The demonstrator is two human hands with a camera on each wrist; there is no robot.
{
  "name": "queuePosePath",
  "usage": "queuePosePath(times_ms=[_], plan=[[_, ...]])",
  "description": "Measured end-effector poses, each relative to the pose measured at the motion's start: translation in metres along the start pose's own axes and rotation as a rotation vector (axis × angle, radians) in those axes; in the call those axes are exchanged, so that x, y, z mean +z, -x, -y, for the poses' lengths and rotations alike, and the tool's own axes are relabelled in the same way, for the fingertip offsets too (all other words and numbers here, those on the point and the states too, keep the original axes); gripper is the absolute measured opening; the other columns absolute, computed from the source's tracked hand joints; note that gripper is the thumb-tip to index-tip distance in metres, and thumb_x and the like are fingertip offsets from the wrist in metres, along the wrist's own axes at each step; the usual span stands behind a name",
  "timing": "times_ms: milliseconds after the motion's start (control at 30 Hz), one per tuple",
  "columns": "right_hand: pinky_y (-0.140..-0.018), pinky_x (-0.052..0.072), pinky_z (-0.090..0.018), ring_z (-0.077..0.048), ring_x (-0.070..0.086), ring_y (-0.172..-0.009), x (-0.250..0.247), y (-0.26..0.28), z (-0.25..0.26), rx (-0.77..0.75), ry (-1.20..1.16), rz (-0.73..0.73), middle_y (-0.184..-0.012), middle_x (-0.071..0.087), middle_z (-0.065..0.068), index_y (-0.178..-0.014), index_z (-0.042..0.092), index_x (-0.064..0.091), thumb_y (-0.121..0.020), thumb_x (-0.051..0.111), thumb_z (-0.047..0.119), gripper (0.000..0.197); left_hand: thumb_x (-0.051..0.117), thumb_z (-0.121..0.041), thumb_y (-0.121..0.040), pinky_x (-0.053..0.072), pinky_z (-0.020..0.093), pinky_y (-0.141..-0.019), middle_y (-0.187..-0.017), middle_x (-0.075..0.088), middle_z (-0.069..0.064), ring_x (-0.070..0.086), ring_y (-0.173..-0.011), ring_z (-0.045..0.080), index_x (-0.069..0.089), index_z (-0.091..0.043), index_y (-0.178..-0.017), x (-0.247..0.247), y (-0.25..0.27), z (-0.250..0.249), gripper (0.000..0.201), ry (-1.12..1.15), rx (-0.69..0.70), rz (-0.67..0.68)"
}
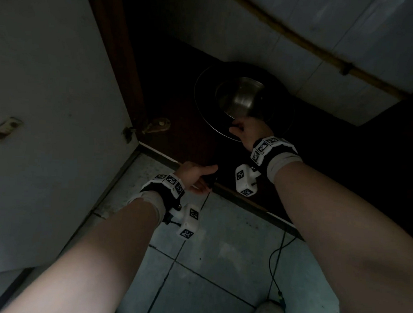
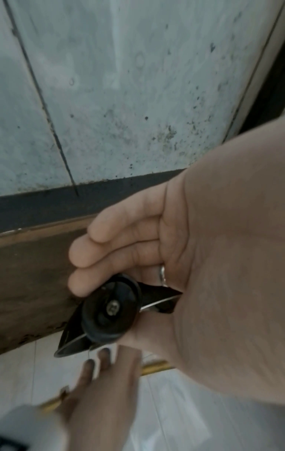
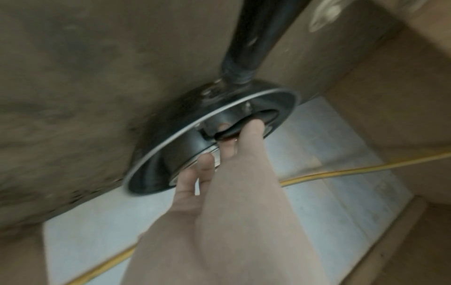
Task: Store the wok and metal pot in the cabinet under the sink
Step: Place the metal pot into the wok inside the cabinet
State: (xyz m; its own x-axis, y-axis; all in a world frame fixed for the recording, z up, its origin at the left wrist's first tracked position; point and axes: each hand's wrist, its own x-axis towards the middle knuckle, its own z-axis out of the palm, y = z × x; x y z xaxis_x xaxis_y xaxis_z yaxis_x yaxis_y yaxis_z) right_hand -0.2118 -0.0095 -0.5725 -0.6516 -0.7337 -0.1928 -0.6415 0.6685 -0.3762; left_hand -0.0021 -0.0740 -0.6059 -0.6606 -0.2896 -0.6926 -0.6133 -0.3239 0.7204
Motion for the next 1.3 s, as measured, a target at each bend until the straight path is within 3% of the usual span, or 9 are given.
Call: queuePosePath(times_ms=[233,600,700,833,966,1066,1166,1233,1300], plan=[[-0.103,0.046,-0.044,-0.032,0.053,-0.126,-0.005,0.005,-0.021,0.032,0.035,0.005,-0.134,0.06,-0.01,-0.128,0.021,0.063,-0.094,0.054,0.034,0.037,0.068,-0.047,-0.085,0.058,0.027,-0.06,-0.082,0.071,0.017,0.068,-0.062,0.021,0.068,0.004,-0.115,0.009,-0.001,0.001,0.059,0.022,-0.008,0.033],[-0.096,0.05,-0.042,-0.029,0.059,-0.117,-0.004,0.01,-0.017,-0.007,0.008,-0.028,-0.126,0.065,-0.007,-0.122,0.024,0.066,-0.095,0.053,0.034,0.032,0.068,-0.046,-0.086,0.058,0.03,-0.068,-0.075,0.072,0.016,0.067,-0.061,0.02,0.066,-0.004,-0.1,0.024,-0.001,-0.004,0.044,0.003,-0.033,0.085],[-0.095,0.051,-0.043,-0.029,0.058,-0.118,-0.006,0.012,-0.016,0.0,0.031,-0.04,-0.127,0.063,-0.007,-0.122,0.024,0.065,-0.092,0.055,0.039,0.035,0.069,-0.049,-0.084,0.058,0.031,-0.071,-0.076,0.074,0.015,0.069,-0.06,0.02,0.068,-0.001,-0.109,0.023,-0.004,-0.003,0.054,-0.018,-0.036,0.079],[-0.082,0.053,-0.035,-0.02,0.064,-0.093,-0.016,0.023,-0.009,0.072,-0.165,-0.205,-0.098,0.069,-0.001,-0.095,0.021,0.065,-0.085,0.058,0.047,0.028,0.069,-0.049,-0.084,0.058,0.031,-0.072,-0.077,0.072,0.015,0.068,-0.061,0.019,0.067,-0.002,-0.111,0.025,-0.002,-0.004,0.055,-0.038,-0.032,0.081],[-0.062,0.048,-0.029,-0.016,0.061,-0.061,-0.024,0.047,-0.003,0.168,-0.308,0.131,-0.066,0.065,0.001,-0.071,0.016,0.067,-0.081,0.061,0.059,0.044,0.067,-0.054,-0.084,0.058,0.027,-0.065,-0.079,0.067,0.009,0.064,-0.063,0.015,0.067,-0.003,-0.104,0.039,0.001,-0.004,0.055,-0.158,0.049,0.066],[-0.055,0.046,-0.026,-0.015,0.059,-0.055,-0.018,0.065,-0.011,0.239,-0.171,0.317,-0.063,0.065,0.002,-0.072,0.017,0.066,-0.068,0.063,0.074,0.057,0.065,-0.049,-0.087,0.058,0.036,-0.082,-0.081,0.064,0.006,0.062,-0.069,0.016,0.064,-0.007,-0.092,0.058,0.002,-0.005,0.042,-0.17,0.076,0.129],[-0.052,0.045,-0.025,-0.015,0.062,-0.059,-0.013,0.079,-0.027,0.307,-0.065,0.401,-0.07,0.068,0.0,-0.078,0.018,0.065,-0.061,0.07,0.074,0.059,0.069,-0.031,-0.089,0.053,0.029,-0.079,-0.085,0.065,0.001,0.06,-0.078,0.013,0.065,-0.016,-0.083,0.077,0.007,-0.01,0.017,-0.213,0.09,0.268],[-0.052,0.049,-0.025,-0.017,0.064,-0.062,-0.014,0.083,-0.036,0.363,-0.072,0.412,-0.076,0.071,-0.003,-0.083,0.015,0.067,-0.06,0.076,0.068,0.059,0.069,-0.02,-0.088,0.052,0.024,-0.073,-0.088,0.065,0.003,0.061,-0.08,0.013,0.07,-0.01,-0.098,0.085,0.008,-0.012,0.014,-0.247,0.075,0.312],[-0.06,0.055,-0.03,-0.021,0.068,-0.069,-0.019,0.082,-0.044,0.404,-0.07,0.404,-0.079,0.072,-0.005,-0.08,0.015,0.066,-0.059,0.079,0.062,0.053,0.065,-0.011,-0.091,0.051,0.024,-0.068,-0.083,0.063,0.004,0.061,-0.073,0.014,0.064,0.001,-0.121,0.09,0.004,-0.012,0.032,-0.28,0.089,0.296]])
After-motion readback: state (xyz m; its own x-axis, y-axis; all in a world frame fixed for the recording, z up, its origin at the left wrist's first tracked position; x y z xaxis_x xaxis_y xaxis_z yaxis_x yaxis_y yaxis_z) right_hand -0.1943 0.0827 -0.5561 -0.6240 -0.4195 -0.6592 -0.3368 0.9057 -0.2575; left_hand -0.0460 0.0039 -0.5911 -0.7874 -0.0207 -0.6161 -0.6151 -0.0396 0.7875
